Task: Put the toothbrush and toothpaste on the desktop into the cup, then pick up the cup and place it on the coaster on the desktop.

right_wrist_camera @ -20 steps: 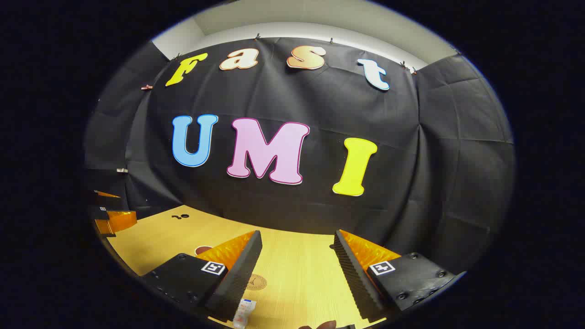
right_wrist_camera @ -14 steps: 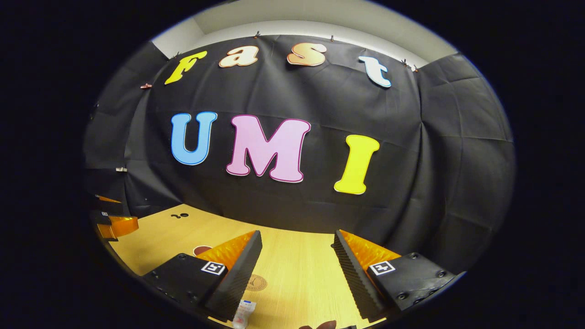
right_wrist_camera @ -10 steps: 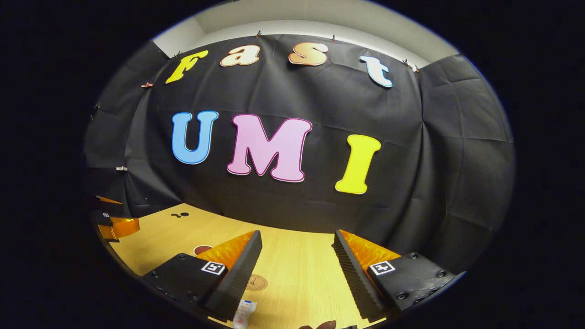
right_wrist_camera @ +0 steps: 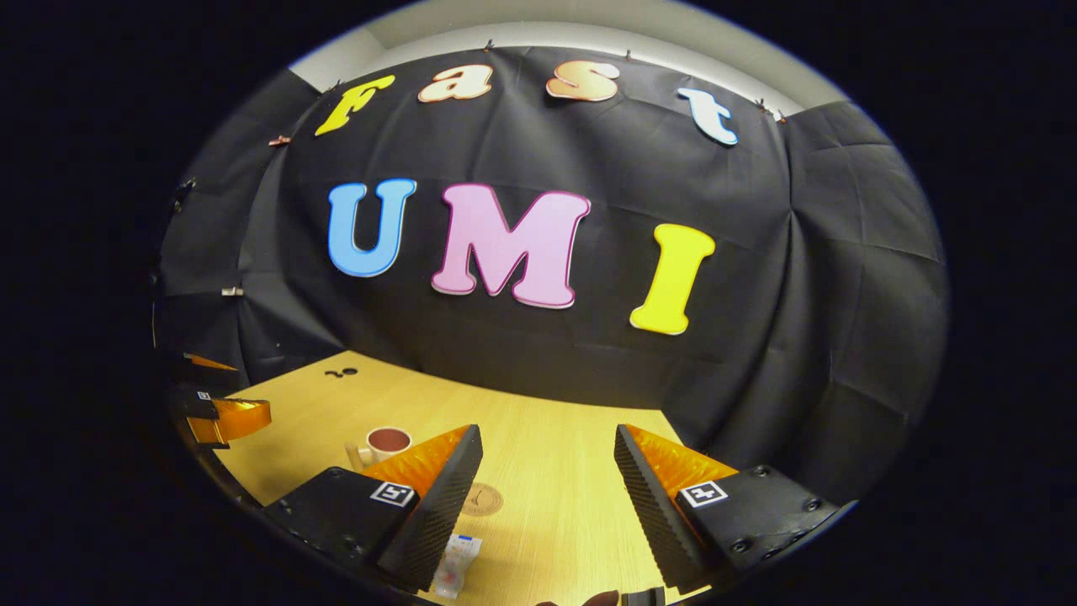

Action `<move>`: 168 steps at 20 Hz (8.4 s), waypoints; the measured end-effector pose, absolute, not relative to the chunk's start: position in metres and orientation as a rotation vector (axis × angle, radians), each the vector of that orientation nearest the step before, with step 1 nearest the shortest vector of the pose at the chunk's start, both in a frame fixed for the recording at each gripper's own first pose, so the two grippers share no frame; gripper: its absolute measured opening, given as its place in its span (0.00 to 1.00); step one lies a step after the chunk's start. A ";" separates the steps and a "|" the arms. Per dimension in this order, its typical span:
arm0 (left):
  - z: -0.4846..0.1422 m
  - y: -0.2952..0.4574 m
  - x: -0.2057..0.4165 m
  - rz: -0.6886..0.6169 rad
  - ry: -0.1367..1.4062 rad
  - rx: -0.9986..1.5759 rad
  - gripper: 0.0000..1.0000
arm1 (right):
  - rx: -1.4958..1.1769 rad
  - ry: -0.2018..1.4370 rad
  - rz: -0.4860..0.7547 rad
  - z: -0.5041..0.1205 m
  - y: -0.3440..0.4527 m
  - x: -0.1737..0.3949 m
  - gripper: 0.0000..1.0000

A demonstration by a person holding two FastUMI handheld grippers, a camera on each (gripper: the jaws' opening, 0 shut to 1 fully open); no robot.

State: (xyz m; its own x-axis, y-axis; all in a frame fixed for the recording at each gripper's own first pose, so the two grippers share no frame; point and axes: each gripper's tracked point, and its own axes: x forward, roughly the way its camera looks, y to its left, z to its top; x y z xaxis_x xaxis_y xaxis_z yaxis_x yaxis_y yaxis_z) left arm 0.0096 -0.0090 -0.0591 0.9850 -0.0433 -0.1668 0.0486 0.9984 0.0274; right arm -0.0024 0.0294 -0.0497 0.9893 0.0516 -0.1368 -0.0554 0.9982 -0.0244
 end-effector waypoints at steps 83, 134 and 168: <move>-0.288 -0.043 0.060 -0.045 0.940 0.031 0.86 | 0.389 0.721 0.308 -0.217 0.070 -0.012 0.24; -0.075 0.096 -0.130 0.059 0.302 -0.376 0.06 | 0.552 0.377 0.587 -0.123 0.278 0.195 0.23; -0.030 0.063 -0.096 -0.010 0.219 -0.361 0.06 | 0.358 0.543 0.607 -0.177 0.259 0.117 0.58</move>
